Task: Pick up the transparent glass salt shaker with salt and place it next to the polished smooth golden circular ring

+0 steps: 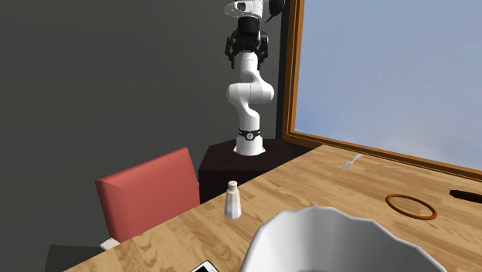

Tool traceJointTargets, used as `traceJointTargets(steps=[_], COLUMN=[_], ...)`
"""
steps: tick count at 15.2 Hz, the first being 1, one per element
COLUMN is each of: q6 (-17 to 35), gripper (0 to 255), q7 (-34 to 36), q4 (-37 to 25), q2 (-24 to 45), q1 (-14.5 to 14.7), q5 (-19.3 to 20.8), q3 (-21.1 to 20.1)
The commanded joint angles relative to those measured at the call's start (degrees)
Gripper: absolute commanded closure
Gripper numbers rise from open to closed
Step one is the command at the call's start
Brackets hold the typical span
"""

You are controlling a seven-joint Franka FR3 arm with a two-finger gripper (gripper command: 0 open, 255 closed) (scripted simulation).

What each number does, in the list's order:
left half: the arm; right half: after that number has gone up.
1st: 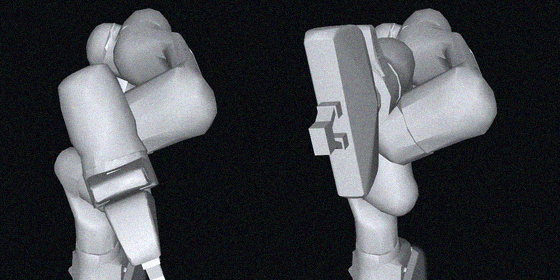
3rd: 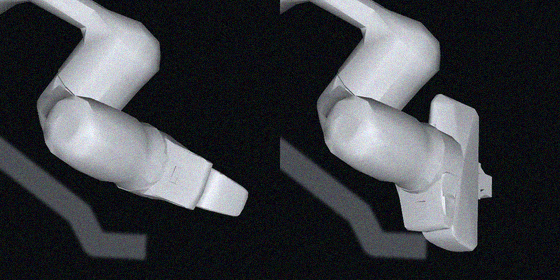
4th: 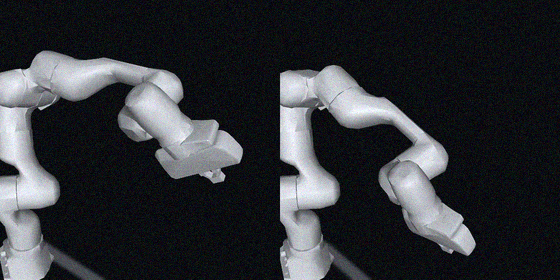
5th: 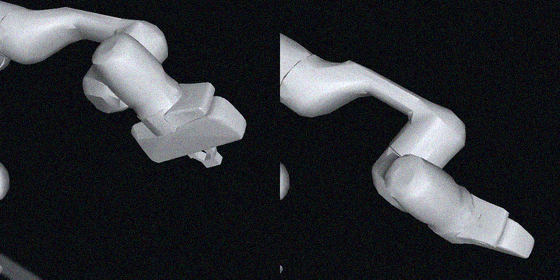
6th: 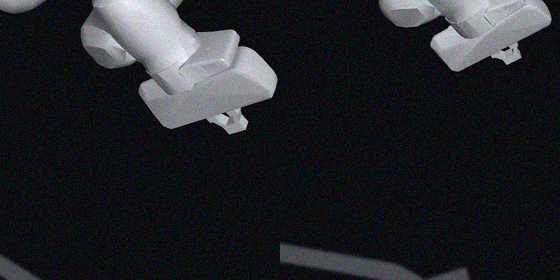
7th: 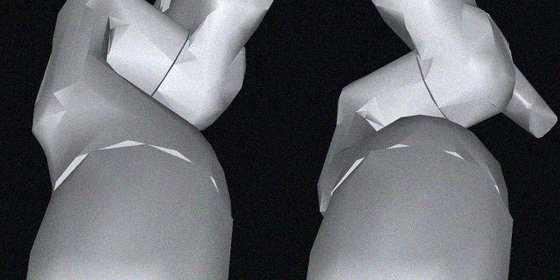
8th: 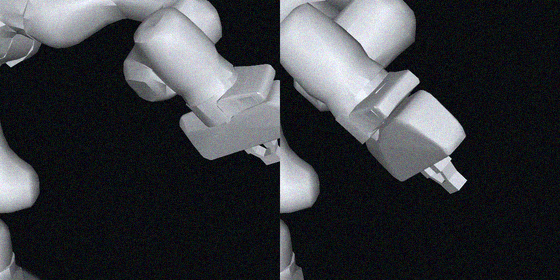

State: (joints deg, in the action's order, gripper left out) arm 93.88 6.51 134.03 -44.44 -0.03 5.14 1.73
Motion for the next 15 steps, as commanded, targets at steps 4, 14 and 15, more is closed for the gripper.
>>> traceJointTargets(steps=[4,14,15], q6=[5.5,23.1,24.6], gripper=[0,0,0], q7=[-1.5,-7.5,-8.3], q4=[1.9,3.2,2.9], q2=[3.9,21.3,23.4], q1=[0.1,1.1,1.3], q5=[0.0,-1.8,-2.3], q3=[1.7,7.0,7.4])
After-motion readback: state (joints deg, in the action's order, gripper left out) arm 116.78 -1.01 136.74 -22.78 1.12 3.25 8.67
